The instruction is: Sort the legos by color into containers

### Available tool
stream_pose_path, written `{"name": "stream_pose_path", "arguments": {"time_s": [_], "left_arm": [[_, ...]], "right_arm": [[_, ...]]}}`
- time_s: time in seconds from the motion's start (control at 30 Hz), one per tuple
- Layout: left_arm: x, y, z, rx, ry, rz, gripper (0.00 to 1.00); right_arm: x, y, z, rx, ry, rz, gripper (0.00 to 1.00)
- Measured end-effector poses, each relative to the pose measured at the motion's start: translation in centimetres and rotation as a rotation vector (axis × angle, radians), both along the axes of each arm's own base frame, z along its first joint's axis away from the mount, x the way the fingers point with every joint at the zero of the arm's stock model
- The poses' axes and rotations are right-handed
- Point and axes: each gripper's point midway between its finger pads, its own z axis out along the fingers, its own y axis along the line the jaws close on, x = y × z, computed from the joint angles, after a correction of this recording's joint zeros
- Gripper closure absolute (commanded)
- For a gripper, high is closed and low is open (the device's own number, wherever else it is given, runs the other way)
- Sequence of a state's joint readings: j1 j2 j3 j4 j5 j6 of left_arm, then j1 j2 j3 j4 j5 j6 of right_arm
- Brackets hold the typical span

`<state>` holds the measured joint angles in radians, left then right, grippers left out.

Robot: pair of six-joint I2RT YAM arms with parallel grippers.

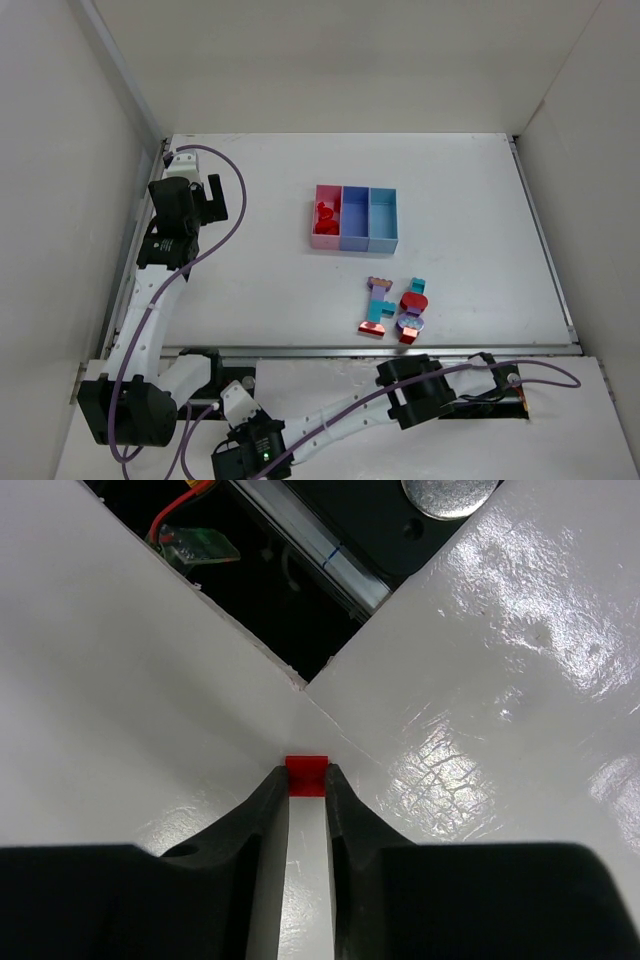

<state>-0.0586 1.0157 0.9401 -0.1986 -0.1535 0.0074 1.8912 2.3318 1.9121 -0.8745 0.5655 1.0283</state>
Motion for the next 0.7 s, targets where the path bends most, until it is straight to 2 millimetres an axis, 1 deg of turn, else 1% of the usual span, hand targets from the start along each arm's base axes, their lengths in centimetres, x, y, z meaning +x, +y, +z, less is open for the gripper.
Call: {"name": "stream_pose_path", "arguments": {"time_s": [0.03,0.23,0.3,0.33,0.43,0.7], "left_arm": [[0.0,0.0,0.0,0.0,0.0,0.0,0.15],[0.0,0.0,0.0,0.0,0.0,0.0,0.15],[0.0,0.0,0.0,0.0,0.0,0.0,0.15],[0.0,0.0,0.0,0.0,0.0,0.0,0.15],[0.0,0.0,0.0,0.0,0.0,0.0,0.15],[0.0,0.02,0.0,0.005,0.001,-0.002,0.15]], "right_arm": [[0.0,-0.01,0.0,0.0,0.0,0.0,0.8],[0.0,0.0,0.0,0.0,0.0,0.0,0.85],[0.0,0.0,0.0,0.0,0.0,0.0,0.89],[0.0,0.0,0.0,0.0,0.0,0.0,0.89],[0.0,0.0,0.0,0.0,0.0,0.0,0.94],[0.03,-0.01,0.01,0.0,-0.001,-0.001,0.97]]}}
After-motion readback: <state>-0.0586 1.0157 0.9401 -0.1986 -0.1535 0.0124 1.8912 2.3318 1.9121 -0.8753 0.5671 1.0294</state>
